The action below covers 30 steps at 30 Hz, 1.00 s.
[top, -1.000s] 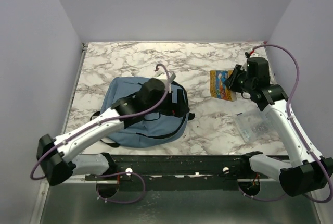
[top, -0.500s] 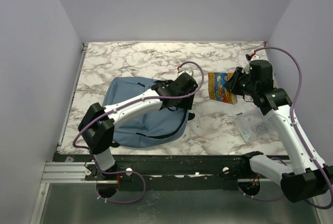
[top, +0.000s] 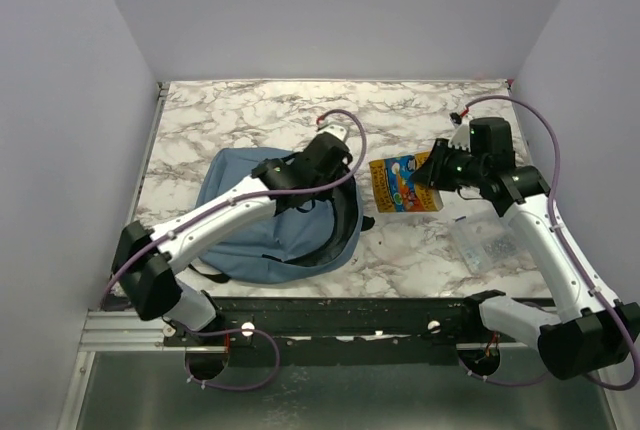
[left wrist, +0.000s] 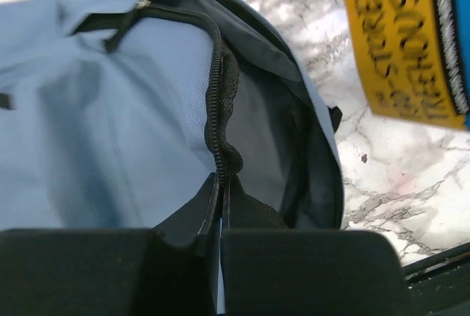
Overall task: Pack the student bag
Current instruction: Place the book in the student bag.
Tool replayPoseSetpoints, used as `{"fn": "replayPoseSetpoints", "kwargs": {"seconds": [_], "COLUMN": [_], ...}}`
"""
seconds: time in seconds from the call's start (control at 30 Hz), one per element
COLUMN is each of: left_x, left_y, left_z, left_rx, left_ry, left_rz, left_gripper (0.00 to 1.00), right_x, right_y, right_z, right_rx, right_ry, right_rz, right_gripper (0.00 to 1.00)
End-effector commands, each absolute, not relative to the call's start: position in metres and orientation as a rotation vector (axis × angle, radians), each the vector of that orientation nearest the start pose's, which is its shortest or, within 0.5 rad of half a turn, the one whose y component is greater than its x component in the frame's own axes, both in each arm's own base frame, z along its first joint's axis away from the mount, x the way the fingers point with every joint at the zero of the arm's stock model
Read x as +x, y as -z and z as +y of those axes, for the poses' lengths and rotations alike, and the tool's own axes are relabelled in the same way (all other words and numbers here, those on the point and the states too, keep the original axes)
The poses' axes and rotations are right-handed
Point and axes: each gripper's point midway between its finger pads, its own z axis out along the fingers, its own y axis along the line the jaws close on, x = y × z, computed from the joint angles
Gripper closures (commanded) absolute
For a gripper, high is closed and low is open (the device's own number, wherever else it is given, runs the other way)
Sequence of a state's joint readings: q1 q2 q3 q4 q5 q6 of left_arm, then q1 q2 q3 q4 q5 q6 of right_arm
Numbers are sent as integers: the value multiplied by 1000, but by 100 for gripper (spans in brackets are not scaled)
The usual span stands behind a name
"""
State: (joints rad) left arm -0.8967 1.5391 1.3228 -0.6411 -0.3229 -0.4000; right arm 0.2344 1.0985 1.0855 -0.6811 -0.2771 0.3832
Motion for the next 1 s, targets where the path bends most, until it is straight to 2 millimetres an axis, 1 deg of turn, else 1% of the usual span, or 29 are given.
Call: {"fn": "replayPoseSetpoints", "kwargs": {"seconds": [0.0, 0.07, 0.17, 0.23, 0.33, 0.4, 0.43, 0.5, 0.6, 0.73, 0.83, 0.9, 0.97], "left_x": [279, 279, 273, 270, 265, 262, 260, 257, 253, 246, 243, 241, 241], "left_y": [-222, -234, -248, -254, -265, -273, -277, -284, -295, -309, -315, -319, -322], "left_z": [-244, -238, -237, -238, -240, -242, -243, -244, -243, -240, -239, -239, -240], "left_rx": [406, 396, 426, 463, 495, 510, 518, 527, 536, 551, 553, 544, 542], "left_ry": [279, 368, 525, 601, 674, 712, 724, 748, 768, 786, 795, 809, 821], "left_rz": [2253, 2246, 2233, 2221, 2197, 2173, 2158, 2137, 2099, 2050, 2032, 2025, 2022], "left_gripper": [100, 100, 100, 100, 100, 100, 100, 100, 100, 100, 100, 100, 100], "right_x": [273, 264, 244, 237, 235, 232, 228, 229, 237, 251, 256, 258, 261], "right_y": [-268, -276, -272, -264, -254, -251, -250, -244, -226, -222, -229, -232, -227], "right_z": [166, 181, 207, 216, 221, 229, 234, 242, 248, 258, 276, 292, 311], "right_rx": [-93, -102, -114, -84, -25, 22, 62, 121, 194, 268, 262, 259, 273], "right_ry": [-896, -1031, -1319, -1408, -1453, -1566, -1652, -1722, -1699, -1774, -1837, -1865, -1869], "right_rz": [2223, 2231, 2289, 2327, 2339, 2339, 2338, 2317, 2342, 2280, 2241, 2221, 2221], "right_gripper": [99, 99, 99, 99, 100, 99, 100, 100, 100, 100, 99, 99, 99]}}
